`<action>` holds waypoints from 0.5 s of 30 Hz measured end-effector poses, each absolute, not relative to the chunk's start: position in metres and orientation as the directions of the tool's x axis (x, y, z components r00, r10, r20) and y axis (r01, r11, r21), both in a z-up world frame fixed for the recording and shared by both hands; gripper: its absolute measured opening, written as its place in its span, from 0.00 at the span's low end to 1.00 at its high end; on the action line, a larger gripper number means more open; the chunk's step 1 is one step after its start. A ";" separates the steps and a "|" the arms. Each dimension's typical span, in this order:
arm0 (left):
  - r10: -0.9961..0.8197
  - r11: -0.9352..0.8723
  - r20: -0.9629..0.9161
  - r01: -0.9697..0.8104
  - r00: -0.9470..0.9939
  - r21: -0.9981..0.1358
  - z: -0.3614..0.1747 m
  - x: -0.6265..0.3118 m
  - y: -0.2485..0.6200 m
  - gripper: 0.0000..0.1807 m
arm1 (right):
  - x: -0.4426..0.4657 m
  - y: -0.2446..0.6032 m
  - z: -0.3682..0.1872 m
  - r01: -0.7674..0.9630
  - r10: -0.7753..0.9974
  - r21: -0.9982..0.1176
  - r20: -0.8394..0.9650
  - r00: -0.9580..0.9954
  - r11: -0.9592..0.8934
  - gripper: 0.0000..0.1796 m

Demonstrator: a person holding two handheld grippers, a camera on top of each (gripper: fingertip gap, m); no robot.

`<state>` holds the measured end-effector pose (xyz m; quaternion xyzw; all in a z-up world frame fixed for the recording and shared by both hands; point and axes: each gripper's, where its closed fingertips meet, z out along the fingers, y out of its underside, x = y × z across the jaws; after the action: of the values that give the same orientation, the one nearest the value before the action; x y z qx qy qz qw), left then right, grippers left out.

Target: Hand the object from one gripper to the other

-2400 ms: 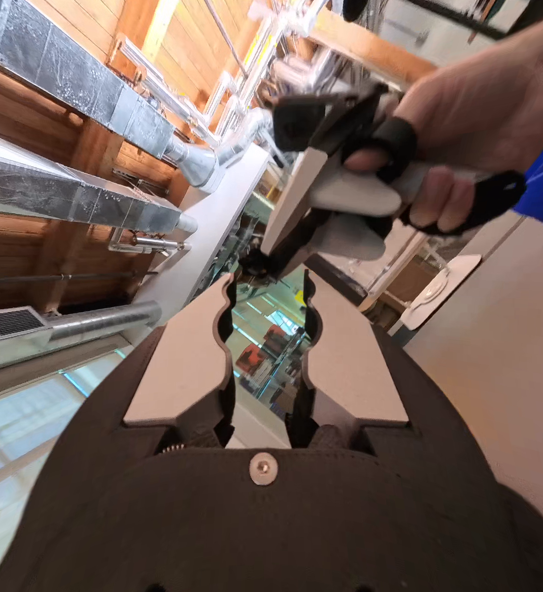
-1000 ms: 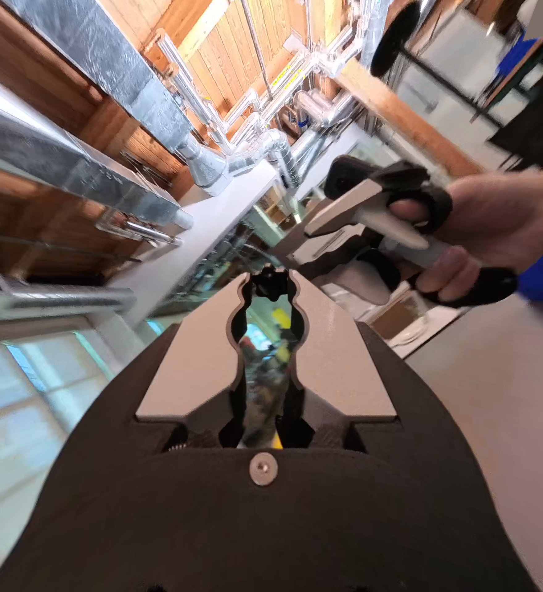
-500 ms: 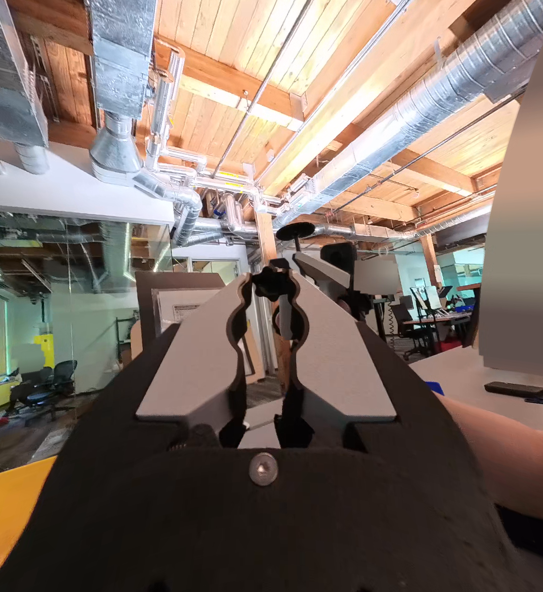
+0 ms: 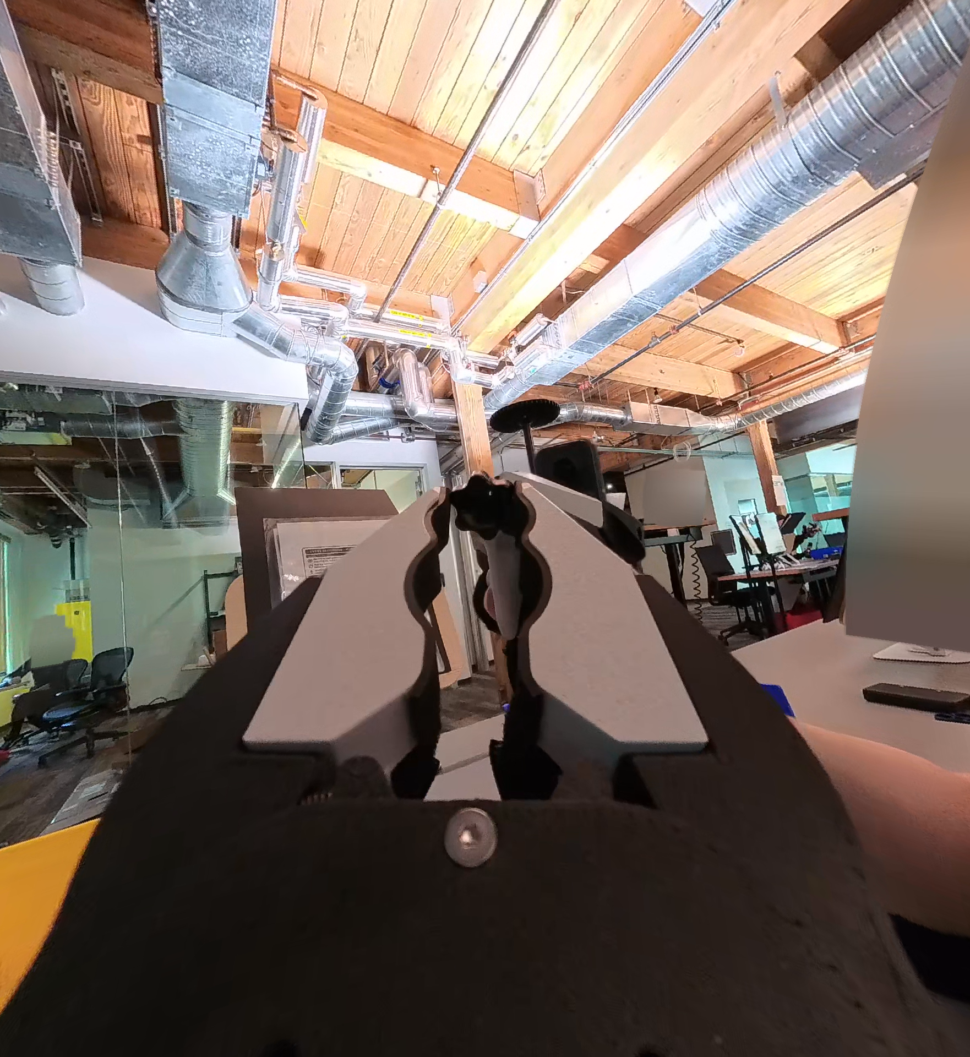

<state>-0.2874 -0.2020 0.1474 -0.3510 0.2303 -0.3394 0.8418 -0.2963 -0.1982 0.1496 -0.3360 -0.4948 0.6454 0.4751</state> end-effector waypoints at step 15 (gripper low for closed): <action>-0.654 0.619 -0.630 -0.182 0.420 -0.764 0.075 -0.225 -0.214 0.31 | -0.246 -0.207 0.069 0.515 0.670 -0.810 -0.549 -0.500 -0.279 0.02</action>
<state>-0.2253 -0.2144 0.0747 -0.4063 0.5143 -0.1596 0.7382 -0.2457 -0.2074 0.0694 -0.4961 -0.5972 0.6273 0.0618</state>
